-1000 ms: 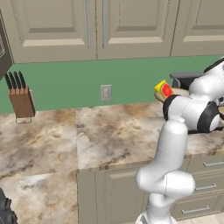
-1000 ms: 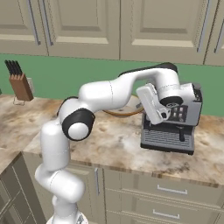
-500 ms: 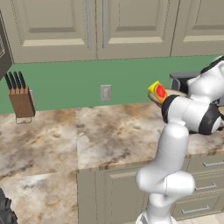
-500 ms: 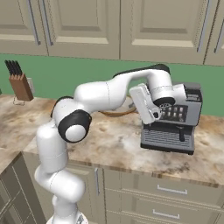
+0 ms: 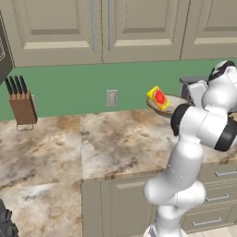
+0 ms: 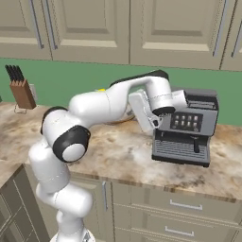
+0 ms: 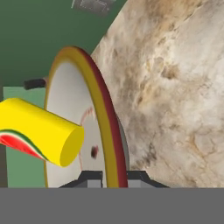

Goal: Place the cup inside the bowl on the dining table and move the bowl to any counter.

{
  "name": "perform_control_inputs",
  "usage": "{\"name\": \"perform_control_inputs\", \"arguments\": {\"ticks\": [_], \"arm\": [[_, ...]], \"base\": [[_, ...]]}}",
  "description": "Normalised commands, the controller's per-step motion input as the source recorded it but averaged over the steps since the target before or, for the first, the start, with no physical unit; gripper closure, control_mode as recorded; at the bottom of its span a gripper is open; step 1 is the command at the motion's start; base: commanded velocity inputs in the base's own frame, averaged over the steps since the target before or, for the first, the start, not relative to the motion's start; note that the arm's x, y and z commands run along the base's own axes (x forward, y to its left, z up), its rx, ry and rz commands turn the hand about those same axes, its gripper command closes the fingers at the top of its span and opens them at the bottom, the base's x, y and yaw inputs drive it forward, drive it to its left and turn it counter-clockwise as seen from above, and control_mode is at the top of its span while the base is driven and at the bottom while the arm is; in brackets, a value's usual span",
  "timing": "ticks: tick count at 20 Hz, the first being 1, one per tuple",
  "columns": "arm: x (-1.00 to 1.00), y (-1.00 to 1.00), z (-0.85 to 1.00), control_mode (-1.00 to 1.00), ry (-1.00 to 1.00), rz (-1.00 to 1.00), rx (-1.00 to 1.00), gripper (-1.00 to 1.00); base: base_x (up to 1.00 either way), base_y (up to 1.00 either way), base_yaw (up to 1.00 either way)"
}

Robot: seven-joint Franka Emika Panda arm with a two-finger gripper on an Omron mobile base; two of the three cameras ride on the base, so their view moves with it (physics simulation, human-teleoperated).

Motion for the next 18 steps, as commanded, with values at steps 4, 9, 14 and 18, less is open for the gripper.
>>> {"name": "perform_control_inputs", "arguments": {"ticks": [4,9,14,18], "arm": [[0.0,0.47,-0.06,-1.0,-0.08,0.0,-0.01,1.0],[0.0,0.55,-0.2,-1.0,-0.07,0.0,-0.03,1.0],[0.01,0.47,-0.23,-1.0,0.0,0.0,-0.05,1.0],[0.05,0.39,-0.27,-1.0,0.0,0.0,-0.05,1.0]], "base": [[0.0,0.0,0.0],[0.0,0.0,0.0],[0.0,0.0,0.0],[0.0,0.0,0.0]]}}
